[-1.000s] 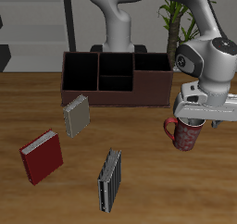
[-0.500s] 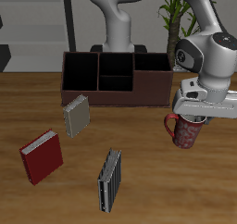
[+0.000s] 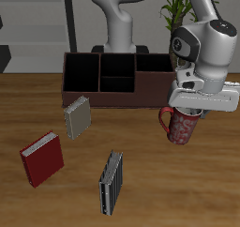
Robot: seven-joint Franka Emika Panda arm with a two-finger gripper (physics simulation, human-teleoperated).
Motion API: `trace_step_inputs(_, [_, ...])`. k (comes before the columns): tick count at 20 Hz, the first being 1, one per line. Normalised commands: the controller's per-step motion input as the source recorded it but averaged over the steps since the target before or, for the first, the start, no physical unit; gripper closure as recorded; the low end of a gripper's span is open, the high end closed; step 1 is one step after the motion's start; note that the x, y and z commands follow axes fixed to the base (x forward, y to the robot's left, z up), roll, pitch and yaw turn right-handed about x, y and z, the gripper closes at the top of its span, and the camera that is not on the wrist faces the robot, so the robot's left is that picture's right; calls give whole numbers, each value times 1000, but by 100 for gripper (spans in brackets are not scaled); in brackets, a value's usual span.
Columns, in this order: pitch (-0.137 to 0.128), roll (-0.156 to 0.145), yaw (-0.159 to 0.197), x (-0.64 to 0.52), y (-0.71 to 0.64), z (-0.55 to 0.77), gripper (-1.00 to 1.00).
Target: Place the red mug into the back desk caddy's right compartment
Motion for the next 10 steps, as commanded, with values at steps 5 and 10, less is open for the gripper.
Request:
trace_step_inputs(5, [-56, -5, 33, -139, -242, 439, 100])
trace_step_inputs(10, [-62, 12, 20, -210, -165, 448, 100])
